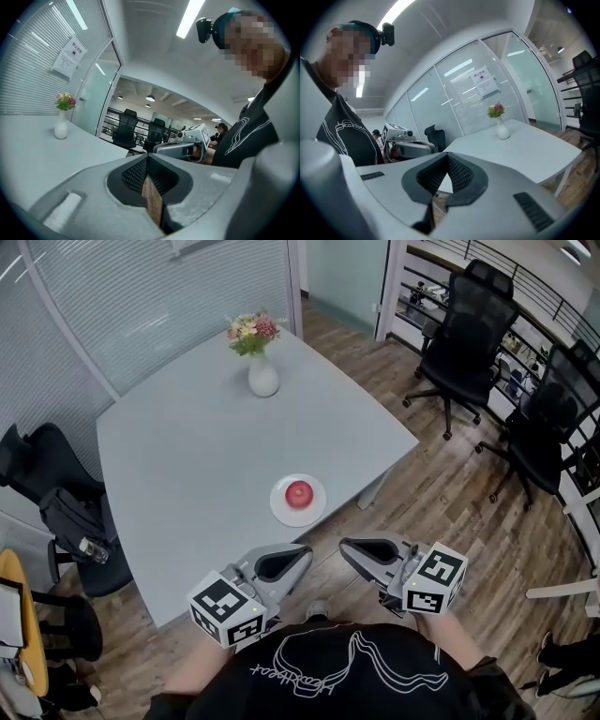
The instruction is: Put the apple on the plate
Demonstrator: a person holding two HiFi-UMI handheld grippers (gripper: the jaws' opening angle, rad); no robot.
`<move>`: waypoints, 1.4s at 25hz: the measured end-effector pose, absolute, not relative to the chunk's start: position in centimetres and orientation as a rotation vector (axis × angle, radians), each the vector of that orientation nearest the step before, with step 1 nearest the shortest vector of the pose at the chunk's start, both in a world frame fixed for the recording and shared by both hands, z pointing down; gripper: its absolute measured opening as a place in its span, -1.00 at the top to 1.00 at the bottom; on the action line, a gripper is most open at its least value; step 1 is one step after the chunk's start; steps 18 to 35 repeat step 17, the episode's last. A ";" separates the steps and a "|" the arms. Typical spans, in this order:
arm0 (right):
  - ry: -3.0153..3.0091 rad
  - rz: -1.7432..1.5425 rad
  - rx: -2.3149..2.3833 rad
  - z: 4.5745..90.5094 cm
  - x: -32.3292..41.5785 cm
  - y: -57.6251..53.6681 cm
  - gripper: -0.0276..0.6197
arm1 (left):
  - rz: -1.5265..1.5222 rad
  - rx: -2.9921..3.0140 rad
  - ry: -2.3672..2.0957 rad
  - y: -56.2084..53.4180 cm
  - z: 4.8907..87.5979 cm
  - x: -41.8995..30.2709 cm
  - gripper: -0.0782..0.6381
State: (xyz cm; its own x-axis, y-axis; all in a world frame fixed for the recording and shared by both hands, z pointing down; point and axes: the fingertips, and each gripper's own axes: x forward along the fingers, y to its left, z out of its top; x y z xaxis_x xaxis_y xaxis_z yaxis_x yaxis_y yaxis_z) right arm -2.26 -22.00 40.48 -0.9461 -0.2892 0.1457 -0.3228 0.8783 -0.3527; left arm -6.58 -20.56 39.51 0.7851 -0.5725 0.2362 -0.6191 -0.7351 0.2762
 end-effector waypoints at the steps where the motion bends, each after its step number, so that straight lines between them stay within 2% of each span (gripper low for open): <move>1: -2.957 0.580 0.484 40.5 -2.3 -22.0 0.89 | 0.194 2.637 -0.913 -20.6 39.5 -6.6 0.74; 35: -2.948 0.583 0.462 40.8 -3.1 -22.8 0.89 | 0.210 2.634 -0.923 -21.5 39.7 -7.4 0.74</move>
